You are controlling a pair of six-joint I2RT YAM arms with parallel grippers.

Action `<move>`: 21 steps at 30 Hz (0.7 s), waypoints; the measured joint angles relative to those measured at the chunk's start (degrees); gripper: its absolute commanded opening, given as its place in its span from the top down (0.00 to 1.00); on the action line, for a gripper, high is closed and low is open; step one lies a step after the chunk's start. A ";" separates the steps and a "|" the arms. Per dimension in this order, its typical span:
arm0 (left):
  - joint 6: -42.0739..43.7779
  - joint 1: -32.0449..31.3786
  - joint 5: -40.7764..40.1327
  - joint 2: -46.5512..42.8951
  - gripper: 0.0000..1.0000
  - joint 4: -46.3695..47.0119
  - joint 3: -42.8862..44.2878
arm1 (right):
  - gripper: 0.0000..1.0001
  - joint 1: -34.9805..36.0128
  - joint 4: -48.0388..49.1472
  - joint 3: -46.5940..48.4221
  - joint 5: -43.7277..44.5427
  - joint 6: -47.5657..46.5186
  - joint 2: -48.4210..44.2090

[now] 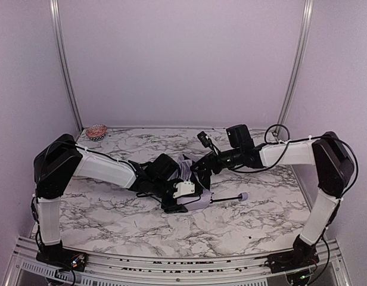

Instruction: Put away the umbrella

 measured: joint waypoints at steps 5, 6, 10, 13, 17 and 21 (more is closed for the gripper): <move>-0.04 -0.28 -0.79 0.00 0.26 0.00 0.00 | 0.64 -0.04 0.90 0.63 -2.19 2.67 4.98; -0.04 -0.33 -0.90 0.00 0.26 0.00 0.00 | 0.68 -0.04 1.31 1.11 -3.17 3.32 6.05; -0.04 -0.42 -1.16 0.00 0.25 -0.02 0.00 | 0.97 -0.04 2.23 3.37 -6.99 5.75 8.94; -0.07 -0.42 -1.18 0.00 0.26 -0.02 0.00 | 1.00 -0.02 2.16 5.25 -8.76 6.40 10.08; -0.04 -0.42 -1.05 -0.02 0.25 0.09 0.00 | 1.00 -0.59 1.31 7.10 -9.31 6.45 10.16; 0.11 -0.55 -0.74 -0.02 0.25 0.44 0.13 | 1.00 -2.21 -2.08 10.86 -7.63 5.53 11.50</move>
